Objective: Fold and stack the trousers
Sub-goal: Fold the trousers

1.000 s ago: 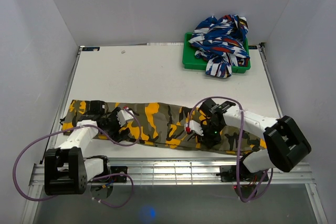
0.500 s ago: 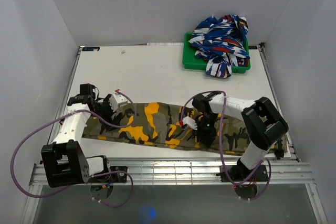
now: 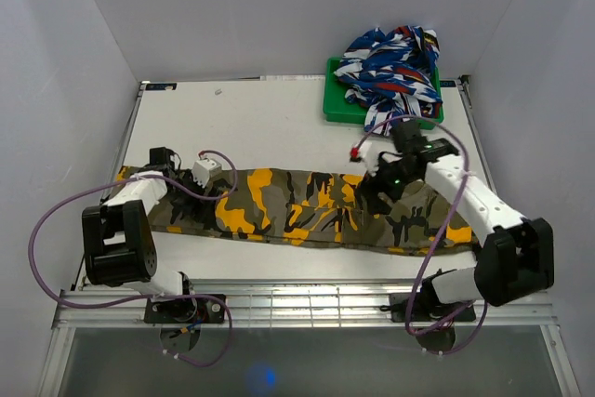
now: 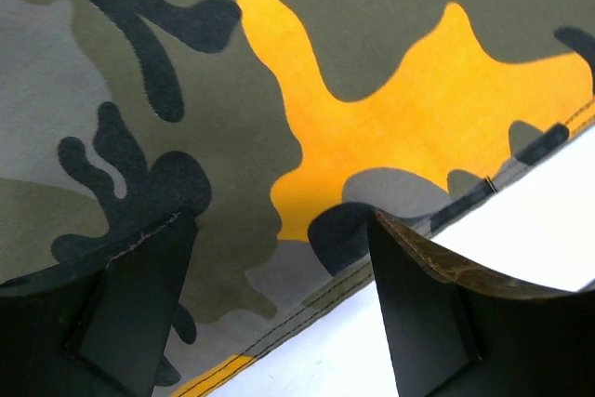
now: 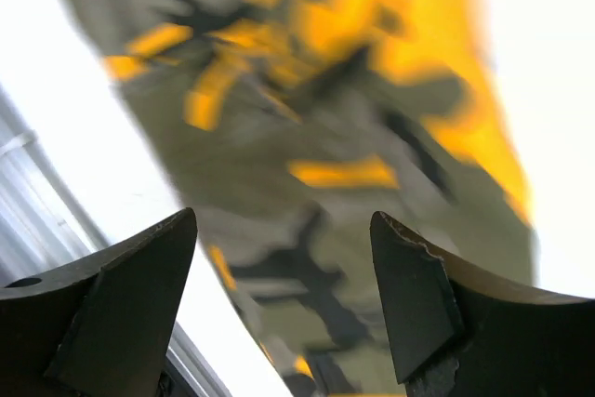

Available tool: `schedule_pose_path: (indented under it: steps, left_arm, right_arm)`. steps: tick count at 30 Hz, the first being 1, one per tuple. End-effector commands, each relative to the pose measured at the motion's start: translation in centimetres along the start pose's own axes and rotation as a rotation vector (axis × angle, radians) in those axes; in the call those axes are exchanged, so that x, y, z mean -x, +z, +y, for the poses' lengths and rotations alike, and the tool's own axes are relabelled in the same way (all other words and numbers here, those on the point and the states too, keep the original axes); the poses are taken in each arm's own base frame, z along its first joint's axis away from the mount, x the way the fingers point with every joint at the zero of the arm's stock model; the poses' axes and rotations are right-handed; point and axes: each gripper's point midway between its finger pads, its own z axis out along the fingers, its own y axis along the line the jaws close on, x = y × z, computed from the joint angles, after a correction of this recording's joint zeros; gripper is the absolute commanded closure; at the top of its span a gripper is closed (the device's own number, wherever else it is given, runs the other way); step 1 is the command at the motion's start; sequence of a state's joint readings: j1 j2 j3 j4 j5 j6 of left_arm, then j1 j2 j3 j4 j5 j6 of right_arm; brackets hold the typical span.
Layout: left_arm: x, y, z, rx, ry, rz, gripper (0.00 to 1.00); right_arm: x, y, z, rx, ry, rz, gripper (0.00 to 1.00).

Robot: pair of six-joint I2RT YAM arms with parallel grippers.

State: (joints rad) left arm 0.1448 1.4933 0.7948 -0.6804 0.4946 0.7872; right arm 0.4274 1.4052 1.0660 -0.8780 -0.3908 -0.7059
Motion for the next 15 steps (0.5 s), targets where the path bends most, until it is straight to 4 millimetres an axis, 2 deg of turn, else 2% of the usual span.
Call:
schedule_pose_path:
  steps: [1, 2, 3, 4, 5, 7, 8, 10, 11, 14, 15]
  left_arm:
    - [-2.1, 1.7, 1.6, 0.065, -0.104, 0.076, 0.13]
    - [-2.0, 1.7, 1.5, 0.061, -0.11, 0.068, 0.13]
    - [-1.8, 1.7, 1.6, 0.066, -0.107, 0.056, 0.12]
    - [-1.5, 1.7, 1.5, 0.065, -0.103, 0.047, 0.11]
    - [-1.3, 1.5, 1.5, 0.067, -0.103, 0.037, 0.1]
    - [-1.0, 1.2, 1.5, 0.073, -0.107, 0.027, 0.08]
    - [-0.9, 1.2, 1.4, 0.073, -0.11, 0.022, 0.07]
    - [-0.8, 0.9, 1.2, 0.072, -0.106, 0.016, 0.02]
    - [-0.9, 0.9, 1.1, 0.069, -0.104, 0.016, 0.02]
    - [-0.8, 0.7, 1.1, 0.077, -0.095, 0.01, 0.02]
    - [-0.7, 0.7, 1.1, 0.078, -0.094, 0.009, 0.02]
  right_arm:
    - [-3.8, -5.3, -3.6, -0.163, 0.228, -0.027, 0.2]
    - [-6.5, -7.1, -5.0, -0.233, 0.308, -0.023, 0.21]
    - [-8.5, -8.0, -5.4, -0.268, 0.358, 0.001, 0.22]
    - [-10.7, -8.4, -5.2, -0.277, 0.424, 0.024, 0.23]
    - [-13.5, -9.8, -5.8, -0.332, 0.527, 0.027, 0.25]
    - [-16.8, -10.8, -5.7, -0.356, 0.628, 0.065, 0.26]
    - [-19.4, -11.5, -5.8, -0.375, 0.735, 0.071, 0.27]
    - [-21.8, -12.3, -6.0, -0.391, 0.819, 0.077, 0.3]
    - [-23.6, -13.0, -6.1, -0.402, 0.9, 0.072, 0.31]
    - [-25.9, -13.8, -6.0, -0.405, 1.019, 0.043, 0.31]
    - [-26.1, -13.7, -6.0, -0.399, 1.032, 0.031, 0.31]
